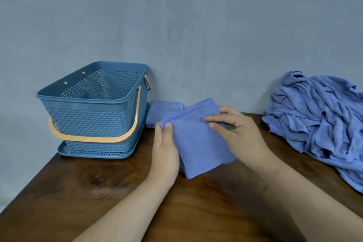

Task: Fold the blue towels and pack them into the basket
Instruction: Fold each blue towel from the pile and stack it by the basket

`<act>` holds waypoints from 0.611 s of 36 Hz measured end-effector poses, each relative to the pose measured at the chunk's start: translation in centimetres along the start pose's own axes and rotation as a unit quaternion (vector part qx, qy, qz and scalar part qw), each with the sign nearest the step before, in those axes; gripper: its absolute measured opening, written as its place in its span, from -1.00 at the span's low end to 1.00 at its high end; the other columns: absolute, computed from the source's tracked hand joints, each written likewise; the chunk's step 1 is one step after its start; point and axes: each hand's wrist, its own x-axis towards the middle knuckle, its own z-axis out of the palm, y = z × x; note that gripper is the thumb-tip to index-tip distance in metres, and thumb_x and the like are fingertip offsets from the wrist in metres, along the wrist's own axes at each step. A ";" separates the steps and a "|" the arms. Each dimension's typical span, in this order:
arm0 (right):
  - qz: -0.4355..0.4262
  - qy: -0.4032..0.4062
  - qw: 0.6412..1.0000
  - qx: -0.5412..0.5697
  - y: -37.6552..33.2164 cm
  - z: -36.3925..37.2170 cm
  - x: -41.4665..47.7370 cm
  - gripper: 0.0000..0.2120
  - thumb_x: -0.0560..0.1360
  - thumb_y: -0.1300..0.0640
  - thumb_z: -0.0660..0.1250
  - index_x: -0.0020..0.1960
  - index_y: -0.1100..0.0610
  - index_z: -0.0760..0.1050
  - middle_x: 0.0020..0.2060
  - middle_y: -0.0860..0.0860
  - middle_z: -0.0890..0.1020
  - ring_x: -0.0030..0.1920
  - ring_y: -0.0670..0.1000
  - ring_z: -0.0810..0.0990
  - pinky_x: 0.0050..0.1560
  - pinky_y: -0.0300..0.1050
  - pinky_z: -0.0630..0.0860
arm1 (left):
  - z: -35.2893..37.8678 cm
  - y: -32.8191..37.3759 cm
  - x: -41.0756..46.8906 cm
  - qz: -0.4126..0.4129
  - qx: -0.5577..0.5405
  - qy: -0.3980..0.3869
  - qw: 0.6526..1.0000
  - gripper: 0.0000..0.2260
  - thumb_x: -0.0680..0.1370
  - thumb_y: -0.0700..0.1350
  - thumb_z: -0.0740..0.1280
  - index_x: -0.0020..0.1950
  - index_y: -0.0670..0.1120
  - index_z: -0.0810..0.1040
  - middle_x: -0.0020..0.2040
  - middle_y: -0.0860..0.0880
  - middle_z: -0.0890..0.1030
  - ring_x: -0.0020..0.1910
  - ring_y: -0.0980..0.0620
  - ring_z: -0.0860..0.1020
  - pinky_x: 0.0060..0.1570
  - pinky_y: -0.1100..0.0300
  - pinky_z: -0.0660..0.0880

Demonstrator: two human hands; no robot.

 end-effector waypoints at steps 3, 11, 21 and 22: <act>-0.035 -0.014 0.999 0.000 -0.6 0.8 1.6 -0.81 0.61 0.23 0.46 0.11 -0.01 0.75 0.15 -0.17 0.66 0.22 -0.11 0.64 0.19 -0.33 0.49 | -0.8 0.1 0.6 0.060 0.016 0.027 0.998 -0.78 0.77 0.04 0.15 0.18 -0.02 0.55 0.11 0.06 0.69 0.16 0.09 0.62 0.22 0.11 0.49; -0.080 0.004 0.996 0.040 -0.6 2.9 8.7 -0.83 0.61 0.32 0.43 0.13 0.15 0.72 0.17 -0.03 0.66 0.22 -0.06 0.65 0.22 -0.28 0.48 | -2.3 -0.5 2.8 0.103 0.014 0.063 0.993 -0.74 0.73 0.09 0.16 0.35 0.06 0.48 0.25 0.10 0.65 0.27 0.06 0.62 0.20 0.04 0.58; 0.195 -0.008 0.965 0.175 10.5 10.4 18.6 -0.84 0.64 0.13 0.42 0.20 -0.02 0.67 0.24 0.01 0.70 0.31 0.04 0.64 0.44 0.07 0.52 | -3.1 -4.0 4.6 -0.002 0.143 0.074 0.987 -0.55 0.74 0.20 0.10 0.63 0.16 0.28 0.46 0.24 0.46 0.48 0.15 0.44 0.55 -0.03 0.33; 0.239 -0.049 0.955 0.167 12.1 11.1 18.5 -0.82 0.63 0.10 0.43 0.23 0.01 0.66 0.24 0.03 0.69 0.33 0.05 0.63 0.45 0.06 0.50 | -3.2 -4.2 4.7 -0.011 0.148 0.081 0.986 -0.54 0.74 0.18 0.10 0.65 0.15 0.24 0.48 0.20 0.44 0.48 0.10 0.45 0.56 -0.04 0.32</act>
